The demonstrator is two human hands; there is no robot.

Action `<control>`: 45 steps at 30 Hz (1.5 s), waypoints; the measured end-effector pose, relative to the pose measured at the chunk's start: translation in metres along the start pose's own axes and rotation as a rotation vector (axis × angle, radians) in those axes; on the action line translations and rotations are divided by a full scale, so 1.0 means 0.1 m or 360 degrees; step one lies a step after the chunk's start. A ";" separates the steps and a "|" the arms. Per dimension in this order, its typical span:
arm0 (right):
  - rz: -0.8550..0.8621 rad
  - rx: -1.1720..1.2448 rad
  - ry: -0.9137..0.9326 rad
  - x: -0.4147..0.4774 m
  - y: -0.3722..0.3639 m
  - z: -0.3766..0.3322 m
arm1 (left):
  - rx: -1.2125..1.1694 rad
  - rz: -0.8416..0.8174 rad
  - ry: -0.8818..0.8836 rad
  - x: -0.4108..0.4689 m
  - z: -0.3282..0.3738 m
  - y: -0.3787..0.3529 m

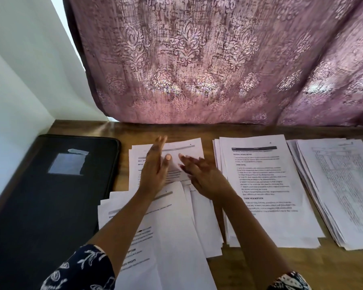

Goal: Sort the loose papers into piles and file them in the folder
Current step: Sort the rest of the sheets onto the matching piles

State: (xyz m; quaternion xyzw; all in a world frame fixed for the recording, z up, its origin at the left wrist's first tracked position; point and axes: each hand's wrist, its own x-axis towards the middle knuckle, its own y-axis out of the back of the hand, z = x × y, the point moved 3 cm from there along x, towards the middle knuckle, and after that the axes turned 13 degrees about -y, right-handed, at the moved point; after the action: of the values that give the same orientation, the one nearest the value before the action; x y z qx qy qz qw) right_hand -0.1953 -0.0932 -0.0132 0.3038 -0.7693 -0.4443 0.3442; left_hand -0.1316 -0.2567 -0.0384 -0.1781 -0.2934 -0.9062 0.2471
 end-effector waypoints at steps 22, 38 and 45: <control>0.0030 0.0601 -0.0644 0.00 -0.04 0.03 | -0.0213 -0.0001 -0.0012 -0.02 -0.01 0.01; -0.0375 0.0048 -0.0622 0.34 -0.20 0.37 | 0.0040 -0.0056 0.0157 0.00 0.02 0.01; 0.0063 0.0256 -0.0929 0.22 -0.09 0.17 | -0.0056 0.0011 0.0263 -0.02 -0.03 0.01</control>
State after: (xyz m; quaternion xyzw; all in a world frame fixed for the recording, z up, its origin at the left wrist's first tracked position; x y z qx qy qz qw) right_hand -0.2203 -0.1056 -0.0219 0.1746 -0.8742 -0.4437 0.0920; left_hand -0.1298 -0.2591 -0.0412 -0.1081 -0.2556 -0.9219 0.2704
